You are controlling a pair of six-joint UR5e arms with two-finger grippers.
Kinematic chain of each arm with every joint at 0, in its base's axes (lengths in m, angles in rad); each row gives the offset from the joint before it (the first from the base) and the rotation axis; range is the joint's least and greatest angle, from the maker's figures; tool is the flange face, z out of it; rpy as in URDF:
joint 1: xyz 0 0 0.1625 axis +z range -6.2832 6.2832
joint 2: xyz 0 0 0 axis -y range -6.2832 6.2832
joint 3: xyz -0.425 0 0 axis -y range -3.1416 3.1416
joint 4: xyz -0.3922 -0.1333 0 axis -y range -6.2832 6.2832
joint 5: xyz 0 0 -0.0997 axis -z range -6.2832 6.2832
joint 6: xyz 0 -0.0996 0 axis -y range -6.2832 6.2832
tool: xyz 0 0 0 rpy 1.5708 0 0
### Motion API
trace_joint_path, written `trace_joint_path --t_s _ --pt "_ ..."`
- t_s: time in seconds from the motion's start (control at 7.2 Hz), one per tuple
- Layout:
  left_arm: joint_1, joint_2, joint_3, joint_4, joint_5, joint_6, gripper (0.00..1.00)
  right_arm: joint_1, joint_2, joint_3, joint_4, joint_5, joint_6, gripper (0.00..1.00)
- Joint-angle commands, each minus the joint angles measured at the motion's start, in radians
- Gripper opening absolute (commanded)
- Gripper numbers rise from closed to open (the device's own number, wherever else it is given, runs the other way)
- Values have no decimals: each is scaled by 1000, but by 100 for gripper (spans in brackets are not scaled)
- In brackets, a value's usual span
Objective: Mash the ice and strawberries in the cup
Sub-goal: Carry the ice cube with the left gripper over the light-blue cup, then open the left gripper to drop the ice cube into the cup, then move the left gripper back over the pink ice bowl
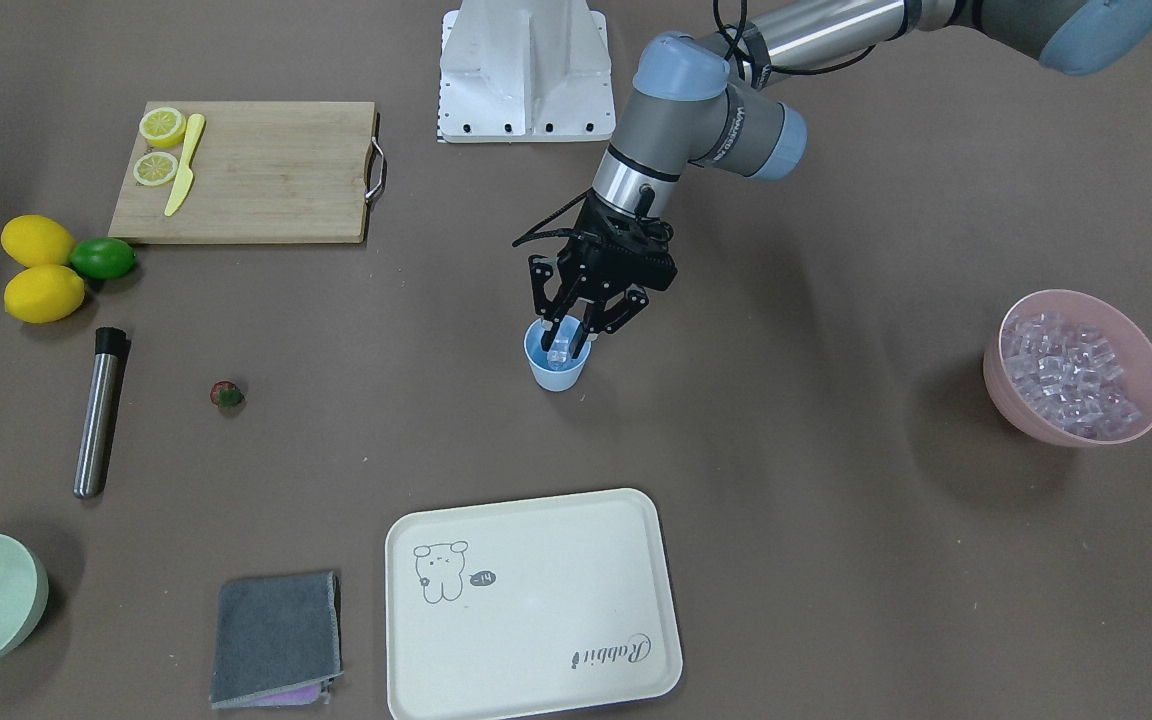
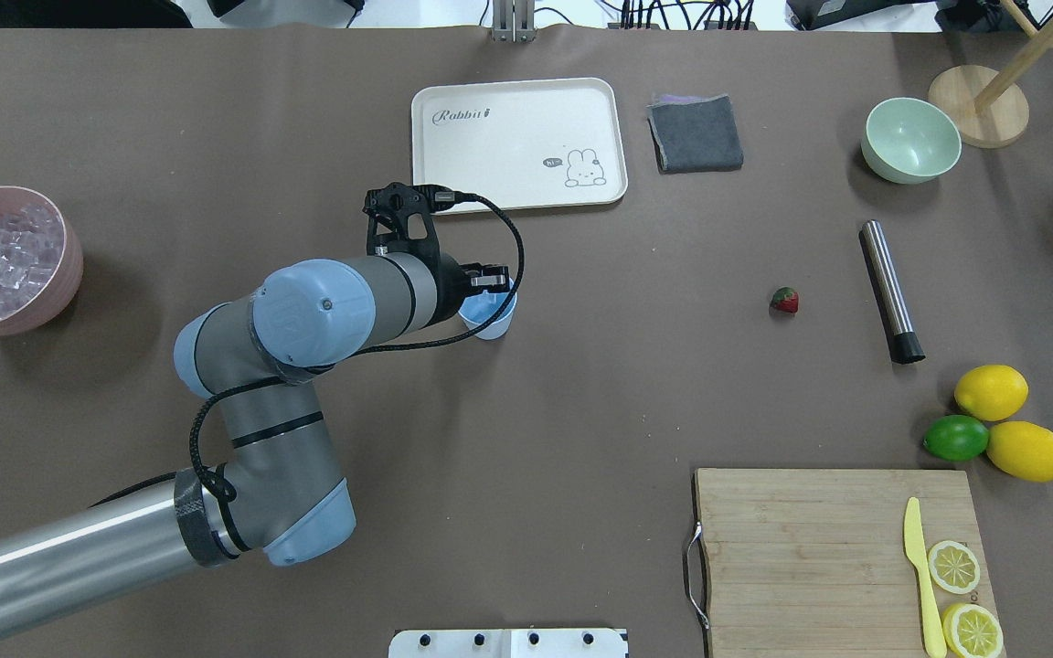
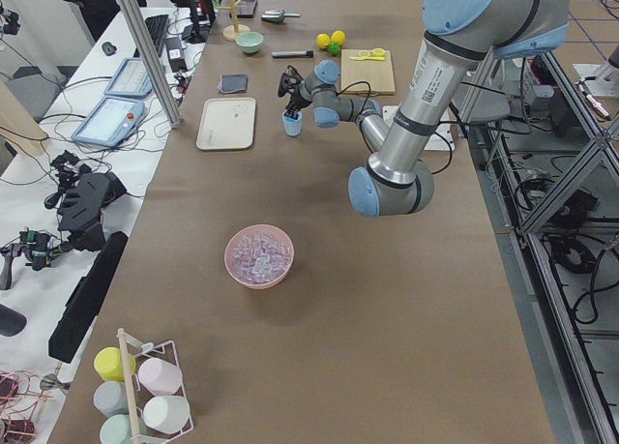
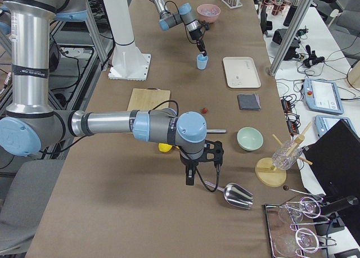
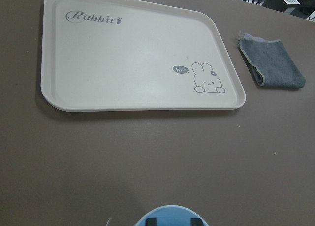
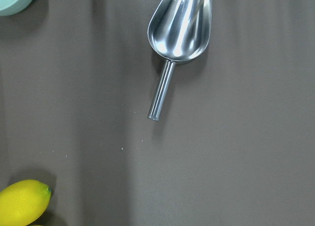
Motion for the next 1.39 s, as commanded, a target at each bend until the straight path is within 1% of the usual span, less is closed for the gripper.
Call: trace_joint_path --t_s 0.0,0.14,0.28,0.42,0.56,0.69,0.83,0.97,1.11,1.25 --pt "-4 -7 -16 8 -7 2 98 0 1 0 -1 1 0 100" --pt "-42 -7 -73 81 -37 6 98 0 1 0 -1 1 0 100" --pt "-118 -6 -170 267 -159 11 98 0 0 1 -2 4 0 100" --pt "-198 8 -243 404 -224 12 98 0 0 3 -2 9 0 100" --pt "-250 73 -297 483 -235 18 98 0 0 7 -2 15 0 100" --pt "-314 145 -334 501 -239 91 98 0 0 13 -2 15 0 100" --pt "-400 219 -366 555 -308 129 98 0 -3 14 -2 16 0 100" --pt "-483 276 -390 609 -349 129 98 0 -11 14 -4 16 0 100" --pt "-529 399 -442 607 -352 123 98 0 -14 12 -4 15 0 100" --pt "-589 478 -478 604 -355 108 98 0 -16 0 -7 15 0 100"
